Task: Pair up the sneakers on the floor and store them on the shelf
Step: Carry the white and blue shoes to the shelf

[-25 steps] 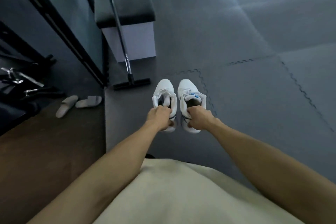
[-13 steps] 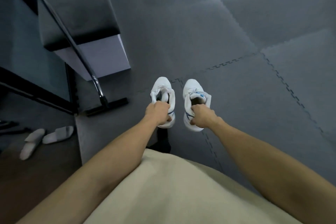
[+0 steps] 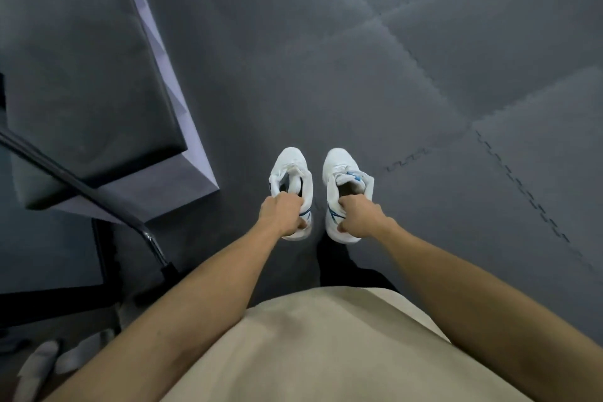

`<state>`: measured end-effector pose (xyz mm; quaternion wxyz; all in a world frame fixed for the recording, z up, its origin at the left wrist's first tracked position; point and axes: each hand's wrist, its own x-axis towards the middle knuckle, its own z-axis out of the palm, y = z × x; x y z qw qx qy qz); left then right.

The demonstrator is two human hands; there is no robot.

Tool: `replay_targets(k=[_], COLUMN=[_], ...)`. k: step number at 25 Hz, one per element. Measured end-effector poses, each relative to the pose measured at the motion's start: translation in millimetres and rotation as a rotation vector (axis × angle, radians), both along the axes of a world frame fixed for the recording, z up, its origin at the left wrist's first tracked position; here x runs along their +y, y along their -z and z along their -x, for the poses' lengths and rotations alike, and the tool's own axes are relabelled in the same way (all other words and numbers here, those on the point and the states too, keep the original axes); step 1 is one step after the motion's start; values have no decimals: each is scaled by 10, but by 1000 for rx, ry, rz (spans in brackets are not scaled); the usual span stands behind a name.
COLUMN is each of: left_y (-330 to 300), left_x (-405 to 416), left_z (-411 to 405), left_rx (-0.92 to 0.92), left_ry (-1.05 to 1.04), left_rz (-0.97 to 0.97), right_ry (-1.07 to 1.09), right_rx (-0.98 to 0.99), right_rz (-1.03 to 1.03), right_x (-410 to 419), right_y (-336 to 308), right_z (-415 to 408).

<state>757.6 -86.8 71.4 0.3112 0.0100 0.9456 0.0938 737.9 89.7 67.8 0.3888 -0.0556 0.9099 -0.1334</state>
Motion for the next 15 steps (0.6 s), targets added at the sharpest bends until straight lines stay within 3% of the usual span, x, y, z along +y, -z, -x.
replay_targets(k=[8, 15], left_y=[-147, 15], left_x=[-76, -555], left_z=[2460, 4522], left_rx=[21, 10], left_ry=[-136, -224], left_rz=[-10, -32], right_ry=[-114, -167], right_rx=[12, 26], right_rz=[-15, -17], right_x=[-97, -658], right_y=[-90, 24], right_z=[2723, 4920])
